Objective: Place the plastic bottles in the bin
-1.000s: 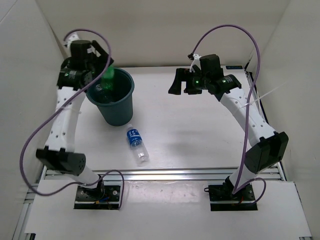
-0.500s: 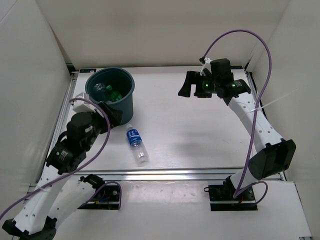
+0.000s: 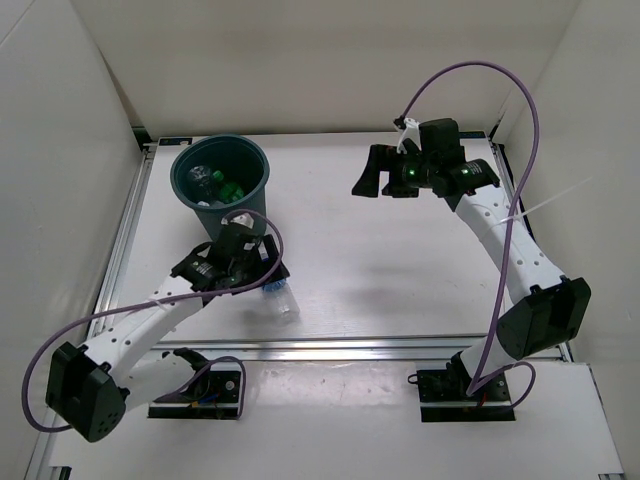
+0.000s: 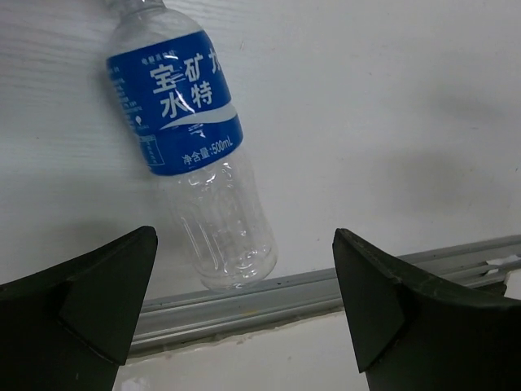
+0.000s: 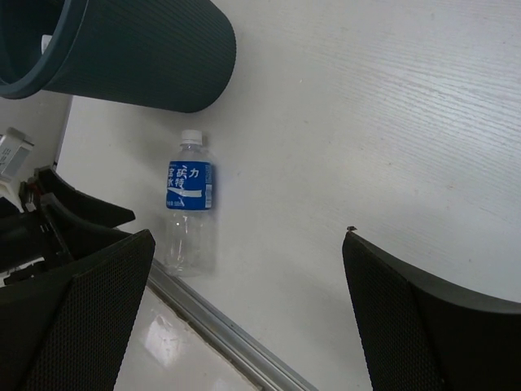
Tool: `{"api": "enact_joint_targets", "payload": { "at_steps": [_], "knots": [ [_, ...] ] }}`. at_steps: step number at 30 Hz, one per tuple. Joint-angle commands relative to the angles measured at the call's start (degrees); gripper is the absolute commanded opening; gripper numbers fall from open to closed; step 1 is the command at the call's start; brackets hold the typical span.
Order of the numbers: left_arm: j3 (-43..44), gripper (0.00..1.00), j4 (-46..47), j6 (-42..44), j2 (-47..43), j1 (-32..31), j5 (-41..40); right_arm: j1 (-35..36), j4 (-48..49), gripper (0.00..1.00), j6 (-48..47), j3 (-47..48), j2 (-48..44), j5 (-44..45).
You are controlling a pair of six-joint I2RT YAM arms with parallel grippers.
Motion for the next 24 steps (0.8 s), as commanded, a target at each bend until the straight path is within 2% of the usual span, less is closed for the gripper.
{"api": "enact_joint_targets", "payload": {
  "at_steps": [1,14,18,20,21,24],
  "knots": [
    [0.3,1.00,1.6,-1.7,-0.2,-0.9,0.7,0.2,1.4,1.00,-2.1,-0.1,-0.8,-2.4],
    [2.6,1.00,2.2,-1.1,18.8,-0.9,0.7,0.2,2.0,1.00,-3.7,-4.1,-4.2,-5.3],
    [4.2,1.00,2.2,0.1,24.5,0.8,4.3,0.2,2.0,1.00,-3.7,-5.4,-4.9,-4.7],
    [4.7,0.95,2.2,0.7,24.5,0.8,5.7,0.2,2.0,1.00,-3.7,-5.4,-5.5,-4.1],
    [4.7,0.86,2.2,0.1,24.5,0.8,6.4,0.2,2.0,1.00,-3.7,-5.4,-5.5,-4.1],
    [3.0,0.72,2.2,-1.0,20.3,0.8,5.8,0.2,2.0,1.00,-4.2,-5.9,-5.5,-3.5]
  ]
}}
